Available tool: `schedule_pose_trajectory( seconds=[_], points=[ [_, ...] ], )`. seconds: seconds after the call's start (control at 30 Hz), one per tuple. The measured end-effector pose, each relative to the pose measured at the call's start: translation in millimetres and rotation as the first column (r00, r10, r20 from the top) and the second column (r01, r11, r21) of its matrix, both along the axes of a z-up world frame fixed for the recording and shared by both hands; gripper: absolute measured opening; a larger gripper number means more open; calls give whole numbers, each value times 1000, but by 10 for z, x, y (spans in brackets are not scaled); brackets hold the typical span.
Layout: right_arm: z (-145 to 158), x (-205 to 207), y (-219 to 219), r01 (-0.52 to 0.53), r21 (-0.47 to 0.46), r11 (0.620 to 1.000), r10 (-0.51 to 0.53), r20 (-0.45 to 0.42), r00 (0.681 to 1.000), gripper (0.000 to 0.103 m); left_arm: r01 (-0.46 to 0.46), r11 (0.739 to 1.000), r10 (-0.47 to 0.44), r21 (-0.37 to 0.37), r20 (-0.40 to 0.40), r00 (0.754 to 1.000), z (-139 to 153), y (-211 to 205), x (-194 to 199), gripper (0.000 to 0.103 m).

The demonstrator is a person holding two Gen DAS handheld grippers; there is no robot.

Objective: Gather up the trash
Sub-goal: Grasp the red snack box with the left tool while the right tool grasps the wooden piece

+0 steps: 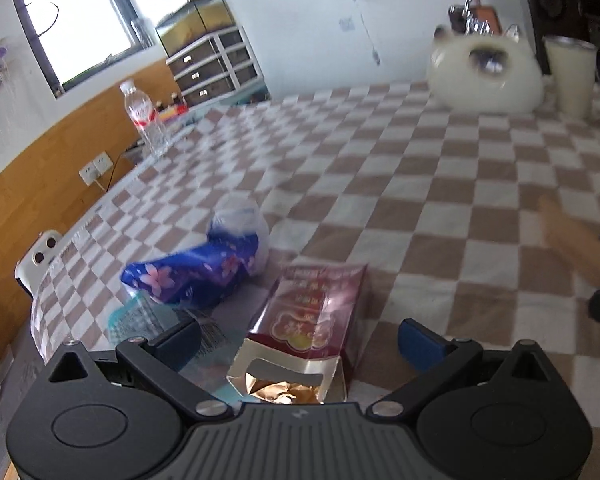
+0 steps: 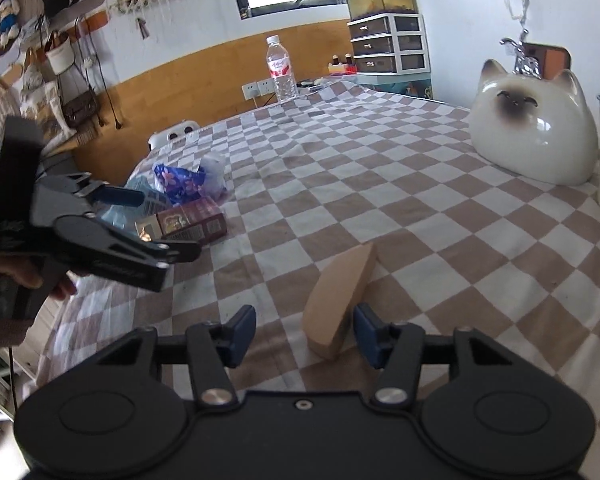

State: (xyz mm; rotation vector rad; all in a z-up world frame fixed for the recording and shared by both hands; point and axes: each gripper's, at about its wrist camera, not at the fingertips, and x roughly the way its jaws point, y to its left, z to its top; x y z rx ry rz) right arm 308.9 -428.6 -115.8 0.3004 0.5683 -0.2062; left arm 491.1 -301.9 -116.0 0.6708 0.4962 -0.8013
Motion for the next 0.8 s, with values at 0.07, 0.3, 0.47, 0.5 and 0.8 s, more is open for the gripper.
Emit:
schedule_pose_trajectory(
  seconds=[0.07, 0.3, 0.47, 0.5, 0.8],
  points=[
    [2, 10, 22, 0, -17, 1000, 0, -8, 1000, 56, -9, 999, 8, -32, -25, 1000, -3, 5, 32, 103],
    [-9, 51, -45, 20, 36, 999, -20, 14, 1000, 56, 20, 997, -29, -72, -135, 990, 9, -12, -112, 101],
    [-6, 183, -13, 29, -3, 1000, -29, -6, 1000, 54, -36, 995, 17, -96, -188, 982, 22, -39, -150, 90],
    [-7, 203, -3, 31, -14, 999, -32, -11, 999, 52, -62, 993, 42, -96, -192, 980, 21, -52, -142, 88],
    [-4, 249, 28, 83, -82, 993, -86, -41, 995, 30, -265, 945, 215, -191, -250, 944, -6, -137, -75, 60]
  ],
)
